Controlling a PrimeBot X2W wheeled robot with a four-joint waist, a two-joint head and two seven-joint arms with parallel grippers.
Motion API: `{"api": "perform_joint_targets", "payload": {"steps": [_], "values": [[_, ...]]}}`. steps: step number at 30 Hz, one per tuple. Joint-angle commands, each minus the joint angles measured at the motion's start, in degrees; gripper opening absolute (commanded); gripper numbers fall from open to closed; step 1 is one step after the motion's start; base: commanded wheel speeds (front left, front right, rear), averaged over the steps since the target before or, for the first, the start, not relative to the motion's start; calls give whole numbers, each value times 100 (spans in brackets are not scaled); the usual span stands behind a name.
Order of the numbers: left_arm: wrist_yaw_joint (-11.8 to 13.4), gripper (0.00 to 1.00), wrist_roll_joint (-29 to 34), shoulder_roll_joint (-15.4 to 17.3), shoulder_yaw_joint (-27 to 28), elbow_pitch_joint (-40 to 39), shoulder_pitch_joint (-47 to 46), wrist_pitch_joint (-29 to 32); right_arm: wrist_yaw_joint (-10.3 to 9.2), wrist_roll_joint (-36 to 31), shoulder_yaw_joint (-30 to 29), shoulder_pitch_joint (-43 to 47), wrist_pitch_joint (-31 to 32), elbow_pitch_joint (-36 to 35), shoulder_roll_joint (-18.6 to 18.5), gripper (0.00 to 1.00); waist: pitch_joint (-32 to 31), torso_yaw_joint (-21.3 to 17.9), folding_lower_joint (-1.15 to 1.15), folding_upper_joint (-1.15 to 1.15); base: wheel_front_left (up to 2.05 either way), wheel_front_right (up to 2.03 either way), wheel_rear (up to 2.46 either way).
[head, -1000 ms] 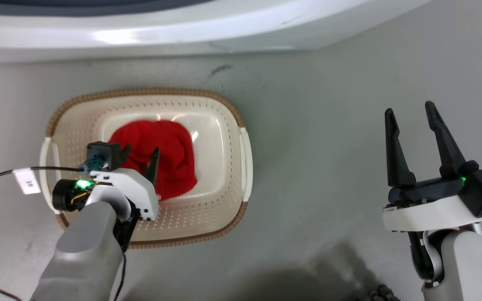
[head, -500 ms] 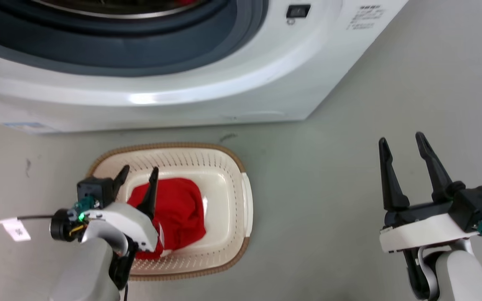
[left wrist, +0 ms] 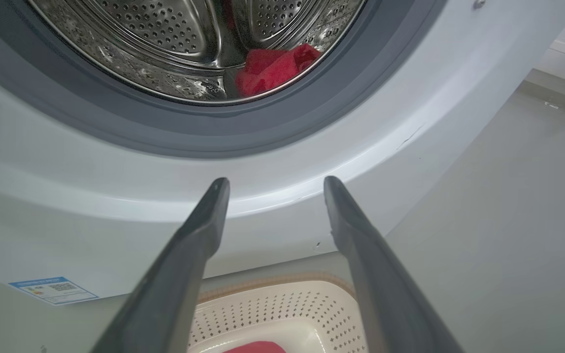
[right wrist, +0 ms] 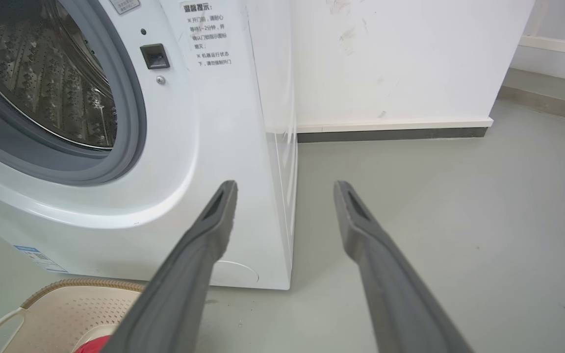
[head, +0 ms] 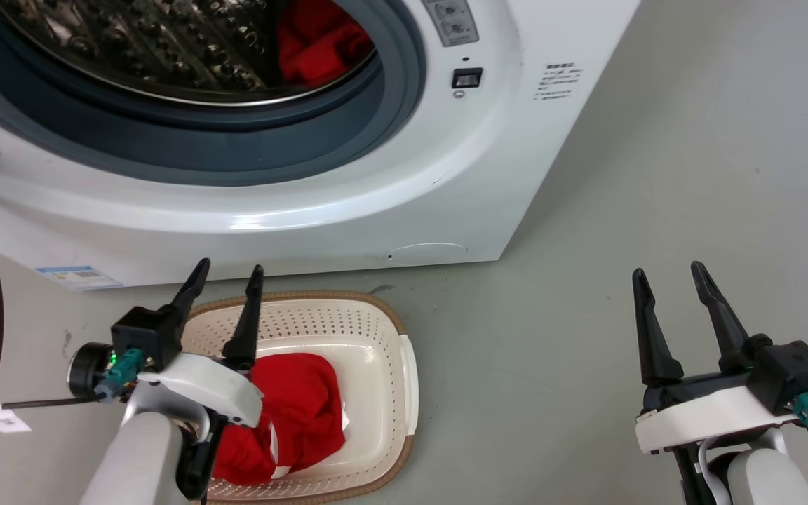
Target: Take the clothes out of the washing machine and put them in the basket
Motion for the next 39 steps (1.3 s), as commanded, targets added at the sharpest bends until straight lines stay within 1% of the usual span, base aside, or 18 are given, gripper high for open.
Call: {"api": "perform_joint_targets", "payload": {"steps": [1, 6, 8, 12, 13, 15, 17, 19, 22, 25, 28, 32, 35, 39], "values": [[-8, 100, 105, -64, 26, -193, 133, -13, -4, 32, 12, 65, -14, 29, -2, 100, -59, -69, 1, 0, 0, 0, 0], [-7, 100, 246, -75, 72, -488, 123, -14, -4, 80, 40, 87, -14, 42, -1, 100, -94, -181, 1, 0, 0, 0, 0], [-7, 100, 313, 34, 40, -622, -36, -13, -4, 110, 68, 74, -14, 11, -2, 100, -13, -296, 1, 0, 0, 0, 0], [-7, 100, 216, 261, 27, -647, -471, -13, -4, 182, 109, -5, -14, -55, -2, 100, 249, -503, 1, 0, 0, 0, 0], [-7, 100, 216, 261, 27, -647, -471, -13, -4, 182, 109, -5, -14, -55, -2, 100, 249, -503, 1, 0, 0, 0, 0], [-7, 100, 36, 422, -74, -608, -810, 94, -4, 227, 119, -40, -14, -79, 0, 100, 439, -608, 1, 0, 0, 0, 0], [-6, 100, -128, 663, -137, -624, -1270, 335, -4, 277, 135, -81, -14, -104, 1, 100, 660, -705, 1, 0, 0, 0, 0], [-1, 100, -268, 909, -199, -598, -1744, 695, -4, 330, 161, -102, -14, -135, 1, 100, 904, -809, 1, 0, 0, 0, 0], [-2, 100, -504, 1269, -279, -473, -2655, 1392, -4, 451, 232, -202, -14, -183, 0, 100, 1304, -971, 1, 0, 0, 0, 0], [-1, 100, -482, 1659, -531, -200, -3588, 2056, -4, 604, 309, -277, -14, -217, 1, 100, 1697, -1122, 1, 0, 0, 0, 0], [-1, 100, -600, 1879, -776, 210, -4545, 2735, -4, 727, 420, -380, -14, -241, 2, 100, 2075, -1280, 1, 0, 0, 0, 0], [-1, 100, -803, 2012, -1108, 758, -5714, 3600, -4, 916, 586, -512, -14, -269, 4, 100, 2451, -1487, 1, 0, 0, 0, 0], [-1, 100, -1117, 1918, -1012, 1290, -6442, 4309, -4, 1034, 734, -560, -14, -299, 2, 100, 2645, -1670, 1, 0, 0, 0, 0], [-1, 100, -1184, 1937, -1091, 1877, -7157, 5142, -4, 1182, 919, -631, -14, -345, 3, 100, 2834, -1901, 1, 0, 0, 0, 0]]}}
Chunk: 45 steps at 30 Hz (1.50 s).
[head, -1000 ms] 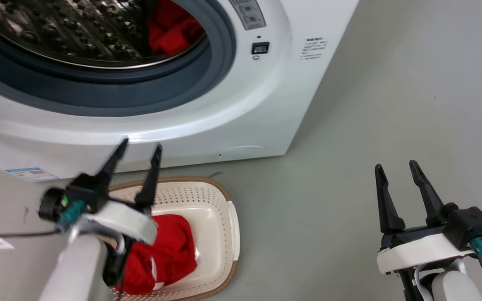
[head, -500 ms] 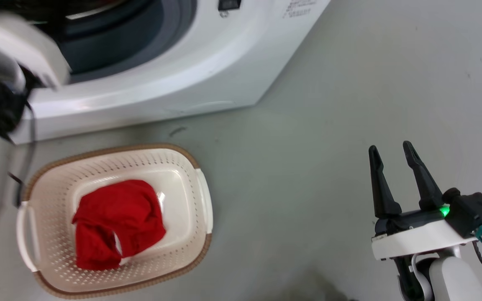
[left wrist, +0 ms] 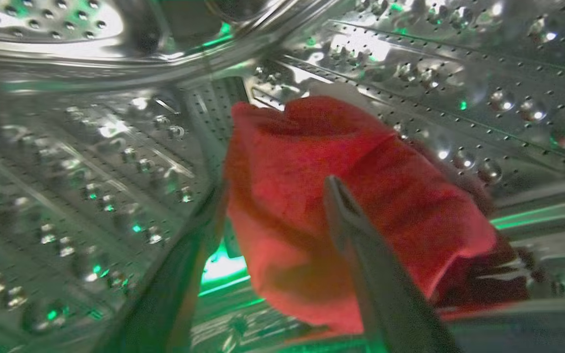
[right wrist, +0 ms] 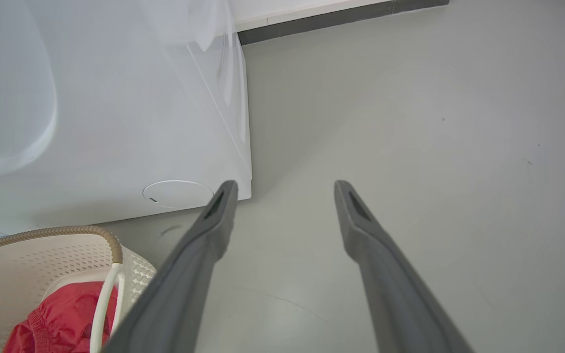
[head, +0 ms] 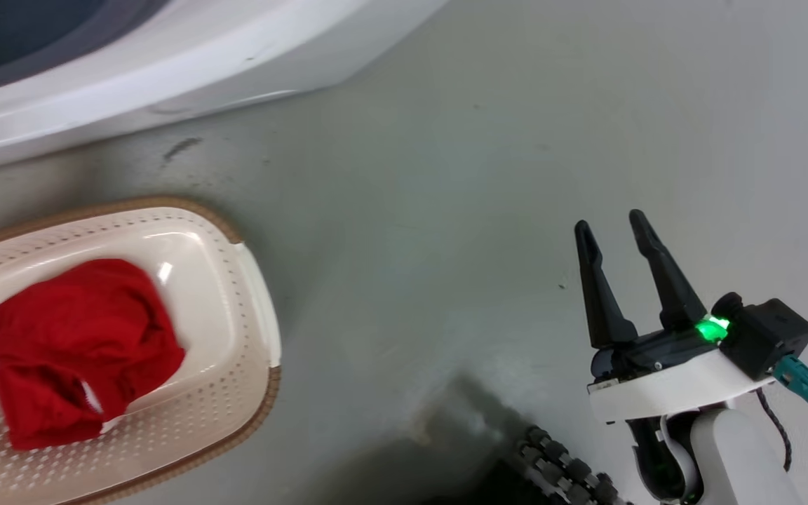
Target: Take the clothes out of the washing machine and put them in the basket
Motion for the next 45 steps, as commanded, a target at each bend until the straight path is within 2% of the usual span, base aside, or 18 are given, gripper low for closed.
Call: {"api": "perform_joint_targets", "payload": {"steps": [1, 7, 18, 19, 20, 23, 29, 34, 45], "values": [[20, 100, -45, 3, -13, 151, -136, 206, -4, 53, 53, -94, -14, -49, 10, 100, 238, -268, -1, 0, 0, 0, 0], [112, 100, 105, 113, -211, 641, -532, 928, -4, 222, 284, -110, -14, -78, 10, 100, 424, -509, -1, 0, 0, 0, 0], [79, 100, -25, 81, -367, 1097, -449, 1427, -4, 323, 264, 17, -14, -131, 9, 100, 545, -523, -1, 0, 0, 0, 0], [66, 84, -32, 84, -395, 1122, -432, 1463, -4, 324, 260, 13, -14, -131, 9, 100, 551, -519, -1, 0, 0, 0, 0], [49, 0, -30, 88, -434, 1105, -425, 1460, -4, 328, 259, 7, -14, -128, 9, 100, 559, -514, -1, 0, 0, 0, 0], [18, 0, -96, 71, -511, 1052, -415, 1470, -4, 330, 262, -24, -14, -121, 8, 100, 567, -502, -1, 0, 0, 0, 0], [11, 0, -156, 298, -567, 872, -467, 1105, -4, 306, 303, -123, -14, -74, 8, 100, 510, -510, -1, 0, 0, 0, 0], [4, 0, -217, 229, -675, 756, -263, 377, -4, 191, 115, -176, -14, -36, 8, 100, 288, -280, -1, 0, 0, 0, 0], [1, 0, -823, -55, -1163, 474, 812, -1393, -4, -265, -325, -144, -14, 99, 7, 100, -631, 476, -1, 0, 0, 0, 0]]}}
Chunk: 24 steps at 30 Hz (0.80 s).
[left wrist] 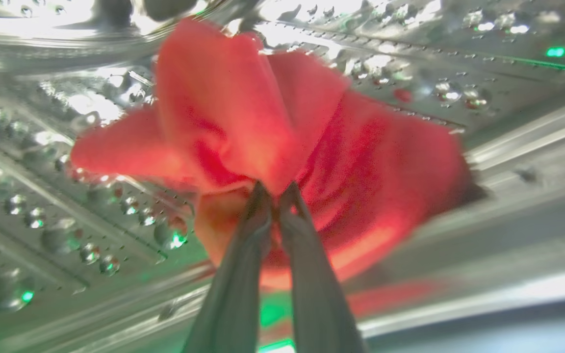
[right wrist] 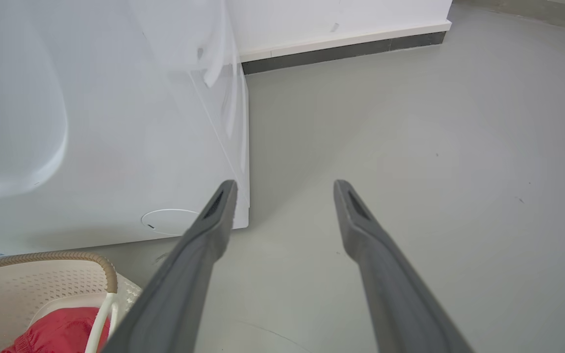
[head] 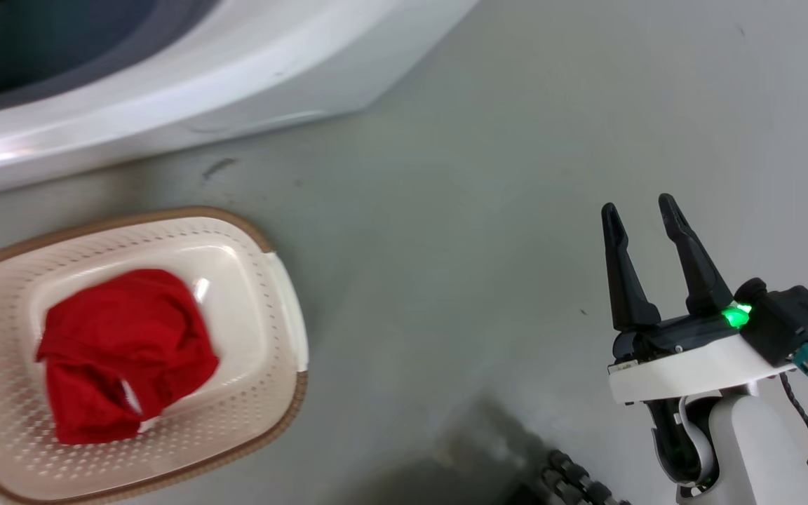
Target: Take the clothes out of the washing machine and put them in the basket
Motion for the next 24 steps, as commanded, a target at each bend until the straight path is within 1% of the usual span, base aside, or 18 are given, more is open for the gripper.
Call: {"api": "perform_joint_targets", "payload": {"steps": [1, 4, 6, 7, 8, 15, 20, 24], "values": [[-7, 0, -92, -46, -88, -77, 221, -237, -4, -101, -37, 37, -14, 34, -2, 100, -393, 362, 0, 0, 0, 0, 0], [-7, 0, -234, -116, -192, -144, 621, -728, -4, -253, -90, 111, -14, 88, -2, 100, -677, 569, 0, 0, 0, 0, 0], [-7, 0, -365, -183, -264, -201, 932, -993, -4, -216, -123, 153, -14, 128, -5, 100, -869, 682, 0, 0, 0, 0, 0], [-7, 0, -392, -185, -313, -241, 1058, -1123, -4, -178, -137, 170, -14, 155, -4, 100, -951, 731, 0, 0, 0, 0, 0], [-7, 0, -392, -185, -313, -241, 1058, -1123, -4, -178, -137, 170, -14, 155, -4, 100, -951, 731, 0, 0, 0, 0, 0], [-8, 0, -606, -186, -600, -410, 1840, -2043, -4, -287, -148, 310, -14, 266, -4, 100, -1510, 1010, 0, 0, 0, 0, 0], [-8, 0, -448, -223, -777, -462, 2264, -2838, -4, -402, -187, 446, -14, 366, -5, 100, -1898, 1153, 0, 0, 0, 0, 0], [27, 0, -306, -314, -876, -524, 2579, -3420, -4, -464, -266, 564, -13, 428, -4, 100, -2201, 1298, 0, 0, 0, 0, 0]]}}
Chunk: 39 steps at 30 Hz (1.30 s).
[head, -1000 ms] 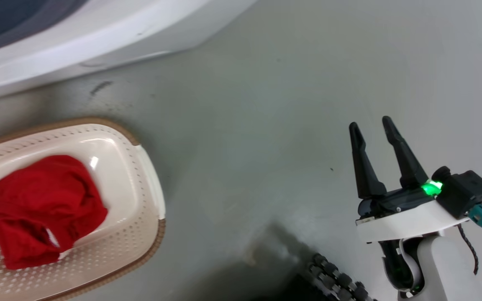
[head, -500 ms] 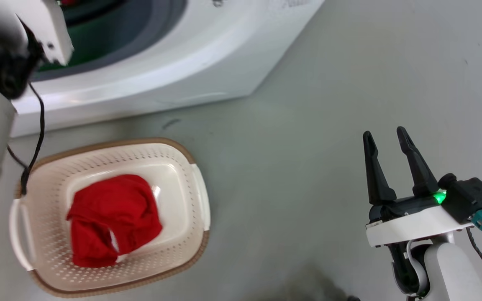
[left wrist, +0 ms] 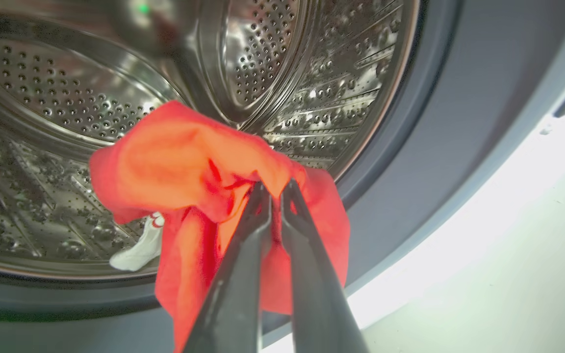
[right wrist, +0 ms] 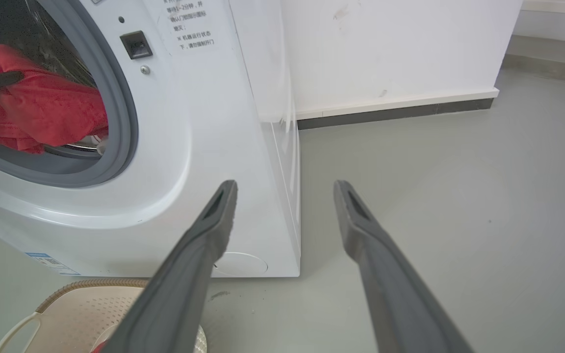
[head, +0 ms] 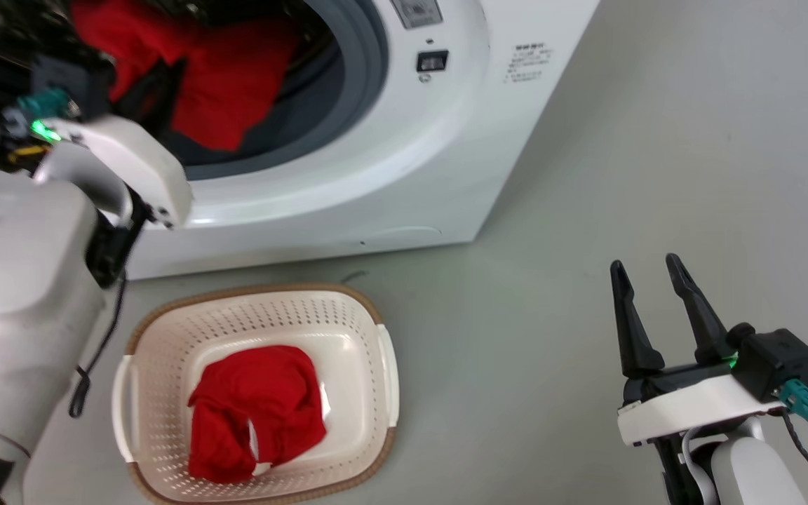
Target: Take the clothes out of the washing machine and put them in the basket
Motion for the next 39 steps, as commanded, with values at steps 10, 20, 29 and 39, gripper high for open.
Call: {"api": "perform_joint_targets", "payload": {"steps": [10, 20, 29, 39], "values": [[523, 0, 538, -164, 153, -1094, 787, -459, -4, -181, -339, 233, -15, 96, -4, 100, -792, 579, 1, 0, 0, 0, 0], [911, 0, 1024, -83, 643, -3048, 2136, -459, -4, -292, -455, 422, -15, 166, -3, 100, -1313, 931, 1, 0, 0, 0, 0], [1170, 0, 1052, 30, 544, -4436, 3023, -354, -4, -326, -583, 434, -15, 171, -4, 100, -1399, 1125, 1, 0, 0, 0, 0], [1041, 0, 971, -73, 70, -4303, 3432, -57, -4, -383, -531, 259, -15, 103, -5, 100, -970, 1043, 1, 0, 0, 0, 0]]}}
